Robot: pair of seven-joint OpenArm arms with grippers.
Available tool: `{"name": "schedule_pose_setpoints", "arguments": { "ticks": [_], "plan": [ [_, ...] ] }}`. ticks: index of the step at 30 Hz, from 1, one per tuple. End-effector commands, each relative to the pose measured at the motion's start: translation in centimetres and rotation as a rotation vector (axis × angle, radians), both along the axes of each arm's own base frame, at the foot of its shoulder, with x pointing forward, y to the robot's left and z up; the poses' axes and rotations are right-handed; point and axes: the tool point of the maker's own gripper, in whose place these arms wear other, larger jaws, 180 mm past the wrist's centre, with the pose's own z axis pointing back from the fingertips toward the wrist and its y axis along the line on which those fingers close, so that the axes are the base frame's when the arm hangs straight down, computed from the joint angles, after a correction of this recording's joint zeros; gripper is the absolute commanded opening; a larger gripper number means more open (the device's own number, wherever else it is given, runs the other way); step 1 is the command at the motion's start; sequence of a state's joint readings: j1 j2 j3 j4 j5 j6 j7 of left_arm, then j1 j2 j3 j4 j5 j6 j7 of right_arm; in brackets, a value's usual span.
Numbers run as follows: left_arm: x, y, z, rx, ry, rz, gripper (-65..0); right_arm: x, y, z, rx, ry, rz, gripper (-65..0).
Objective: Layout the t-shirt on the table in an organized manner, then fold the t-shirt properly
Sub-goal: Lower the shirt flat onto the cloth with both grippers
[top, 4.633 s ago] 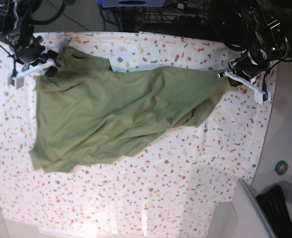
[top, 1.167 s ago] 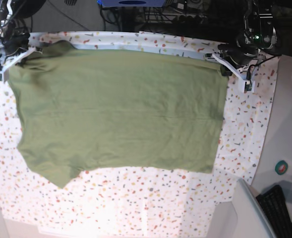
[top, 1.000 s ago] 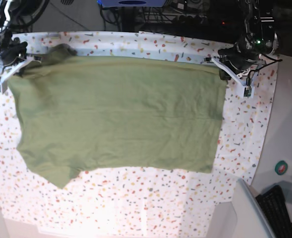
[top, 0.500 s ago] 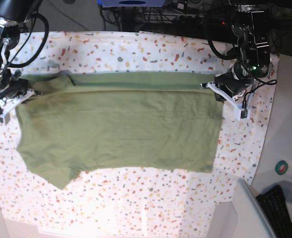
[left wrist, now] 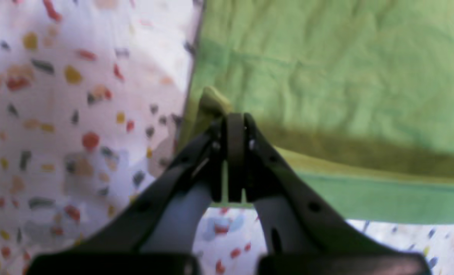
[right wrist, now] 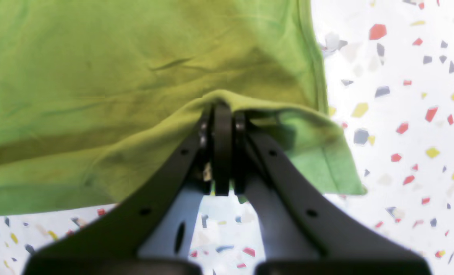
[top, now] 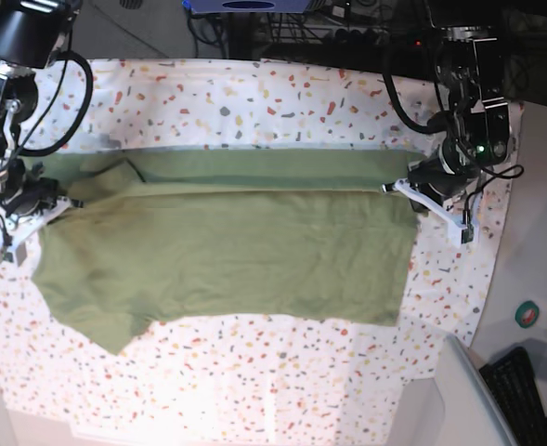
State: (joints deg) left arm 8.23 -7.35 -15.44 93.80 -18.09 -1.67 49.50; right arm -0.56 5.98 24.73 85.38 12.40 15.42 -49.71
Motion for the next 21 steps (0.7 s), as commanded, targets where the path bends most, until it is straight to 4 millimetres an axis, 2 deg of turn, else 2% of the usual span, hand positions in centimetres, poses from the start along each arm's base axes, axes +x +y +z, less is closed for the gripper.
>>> {"name": "schedule_pose_setpoints", "arguments": {
  "ticks": [1,5,8,12,21],
  "plan": [
    [1.4,0.4,1.5,0.02,-0.058,-0.005,-65.0,1.5,-0.7,1.3,-0.013,-0.051,-0.009,-65.0],
    [2.2,0.3,1.8,0.018,-0.069,-0.005,-65.0,2.4,-0.6,1.0,0.006,-0.046,-0.015,-65.0],
    [2.4,0.6,0.7,0.008,-0.041,0.008,-65.0,3.0,-0.5,0.7,0.02,-0.04,-0.019,-65.0],
    [2.1,0.8,-0.7,-0.005,0.0,0.019,-65.0,3.2,-1.4,0.5,0.012,-0.027,-0.025,-65.0],
    [3.0,0.9,-0.9,-0.013,0.0,0.026,-65.0,3.7,-1.3,0.6,0.013,-0.065,-0.029,-65.0]
  ]
}}
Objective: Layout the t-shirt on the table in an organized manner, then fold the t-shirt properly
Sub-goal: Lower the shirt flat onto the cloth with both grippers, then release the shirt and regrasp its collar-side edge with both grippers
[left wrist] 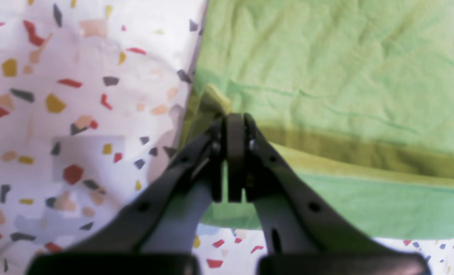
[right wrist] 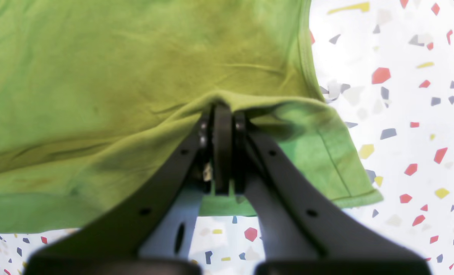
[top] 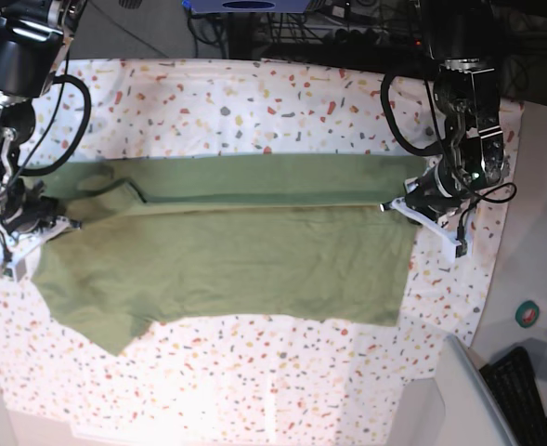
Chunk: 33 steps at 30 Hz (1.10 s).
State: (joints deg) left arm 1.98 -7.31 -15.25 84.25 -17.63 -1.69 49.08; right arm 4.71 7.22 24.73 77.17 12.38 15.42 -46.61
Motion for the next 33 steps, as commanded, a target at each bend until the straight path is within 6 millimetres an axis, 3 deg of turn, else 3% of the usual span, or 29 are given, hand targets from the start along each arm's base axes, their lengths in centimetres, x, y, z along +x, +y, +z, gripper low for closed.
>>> {"name": "schedule_pose_setpoints", "arguments": {
  "ticks": [1,2,5,7,12,16,19,23,26,31,33],
  "plan": [
    [1.2,0.5,1.2,0.014,-0.045,0.001,-65.0,1.3,-0.7,1.4,-0.015,-0.05,-0.01,-65.0],
    [1.2,0.6,1.1,0.014,-0.043,0.003,-65.0,1.3,-0.7,1.4,-0.015,-0.05,-0.01,-62.9],
    [1.2,0.6,1.2,0.013,-0.047,0.007,-65.0,1.5,-0.9,1.8,-0.016,-0.07,-0.016,-38.6],
    [1.7,1.0,1.6,0.009,-0.063,0.021,-53.5,1.7,-1.1,2.4,-0.023,-0.088,-0.02,-28.4],
    [1.9,3.4,3.4,-0.034,-0.139,0.163,-22.7,1.2,-3.1,5.2,-0.038,-0.234,-0.128,-28.5],
    [1.3,3.6,5.8,-0.055,-0.237,0.145,-1.8,-1.6,-3.3,6.3,-0.047,-0.277,-0.201,-28.2],
    [-1.1,4.4,5.5,-0.121,-0.261,0.153,0.0,-4.3,-3.1,5.7,0.039,-0.296,-0.292,-27.6],
    [-4.9,5.3,2.9,-0.275,-0.232,0.271,0.0,-7.7,-4.4,5.1,0.225,-0.355,-0.449,-21.9],
    [-7.0,5.0,1.2,-0.339,-0.195,0.308,0.0,-10.2,-4.4,3.3,0.372,-0.354,-0.542,-21.2],
    [-8.1,3.4,-1.6,-0.389,-0.114,0.306,0.0,-12.4,-3.9,-1.5,0.5,-0.254,-0.634,-21.2],
    [-7.9,2.8,-2.0,-0.403,-0.101,0.298,0.0,-12.2,-4.0,-2.8,0.529,-0.225,-0.653,-21.2]
  ]
}}
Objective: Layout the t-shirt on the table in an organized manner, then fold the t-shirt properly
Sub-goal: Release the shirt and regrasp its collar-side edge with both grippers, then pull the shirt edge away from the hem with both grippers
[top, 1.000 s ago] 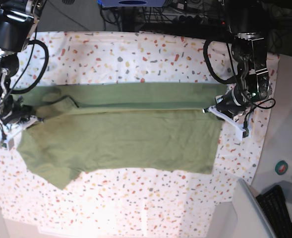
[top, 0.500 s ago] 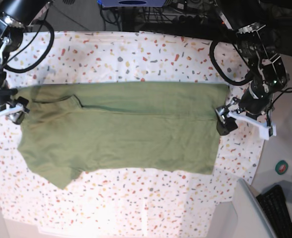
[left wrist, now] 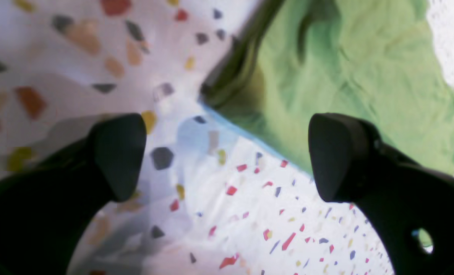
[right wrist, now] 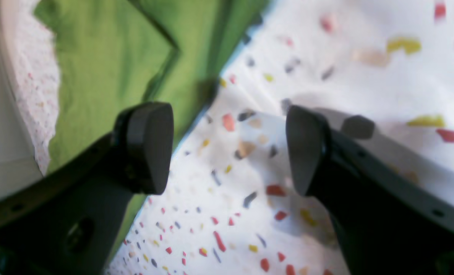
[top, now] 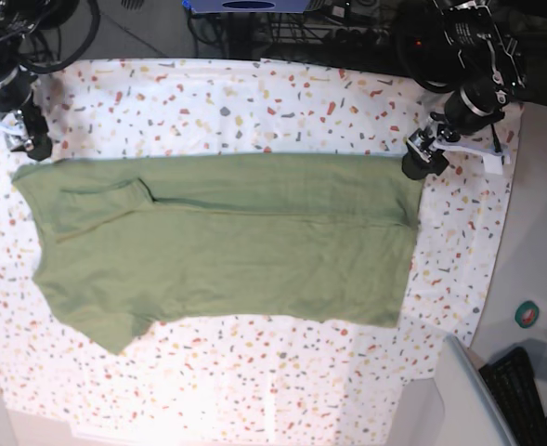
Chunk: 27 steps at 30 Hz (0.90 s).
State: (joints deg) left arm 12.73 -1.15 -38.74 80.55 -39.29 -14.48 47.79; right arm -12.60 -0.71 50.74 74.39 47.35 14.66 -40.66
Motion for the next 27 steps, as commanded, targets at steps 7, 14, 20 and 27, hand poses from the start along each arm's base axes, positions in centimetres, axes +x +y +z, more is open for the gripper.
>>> {"name": "schedule_pose_setpoints", "arguments": {
  "ticks": [7,14,20,27],
  "plan": [
    [2.5,-1.5,-0.7,-0.06,-0.013,-0.02,0.0,3.4,-2.7,-0.4,0.026,-0.033,-0.025,-21.0],
    [3.8,-3.9,-2.7,-0.123,0.014,-0.036,-1.5,5.3,-2.1,-1.8,0.084,-0.037,-0.054,-21.8],
    [3.3,-5.6,-4.6,-0.124,0.05,-0.079,-34.6,5.1,-2.1,-2.4,0.089,-0.032,-0.077,-25.2],
    [2.8,-4.1,-4.7,-0.099,0.066,-0.081,-65.0,4.6,-2.9,-2.7,0.085,-0.014,-0.081,-65.0]
  ]
}}
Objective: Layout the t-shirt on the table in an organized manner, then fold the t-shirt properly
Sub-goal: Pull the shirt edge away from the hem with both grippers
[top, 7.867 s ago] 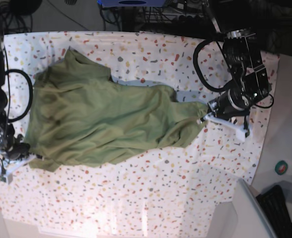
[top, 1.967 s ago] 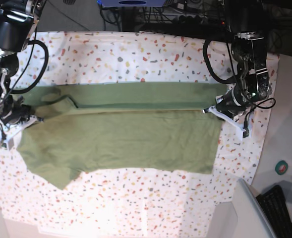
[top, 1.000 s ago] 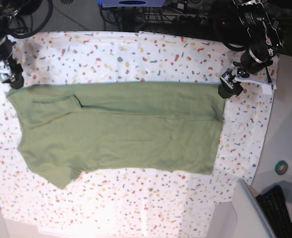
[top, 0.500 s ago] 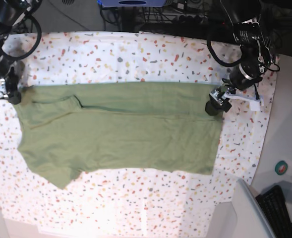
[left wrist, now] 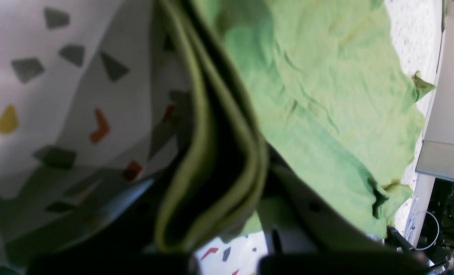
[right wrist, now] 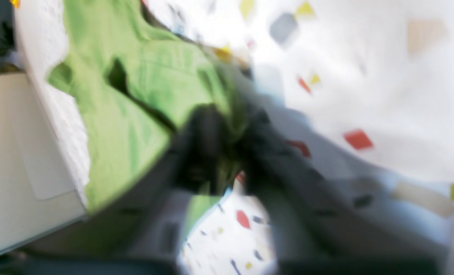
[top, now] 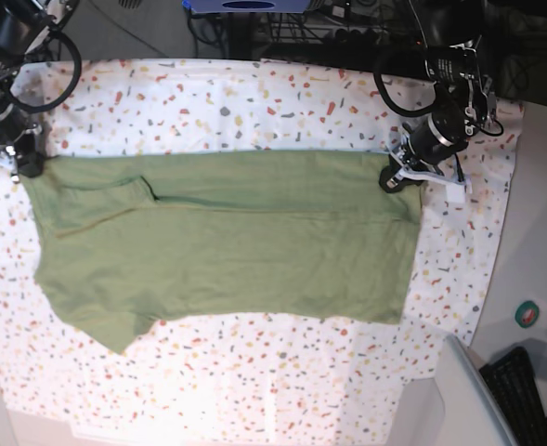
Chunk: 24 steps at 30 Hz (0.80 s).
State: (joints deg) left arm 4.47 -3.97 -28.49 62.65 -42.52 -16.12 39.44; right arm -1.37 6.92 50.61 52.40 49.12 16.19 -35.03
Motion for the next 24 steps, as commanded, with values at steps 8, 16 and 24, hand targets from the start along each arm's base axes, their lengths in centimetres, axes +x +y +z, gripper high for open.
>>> {"name": "schedule_pose_setpoints", "arguments": {
  "ticks": [8,16,24],
  "plan": [
    [-4.9,2.6,0.0,0.114,0.091,-0.056,-65.0,-3.1,-0.8,0.5,-0.037,0.073,0.077,-65.0],
    [-9.3,4.0,1.5,0.204,0.111,-0.098,-65.0,-9.1,1.3,1.4,-0.054,0.158,0.171,-65.0],
    [-9.5,4.0,1.6,0.205,0.112,-0.101,-65.0,-11.3,2.1,1.2,-0.048,0.188,0.169,-65.0]
  ]
}}
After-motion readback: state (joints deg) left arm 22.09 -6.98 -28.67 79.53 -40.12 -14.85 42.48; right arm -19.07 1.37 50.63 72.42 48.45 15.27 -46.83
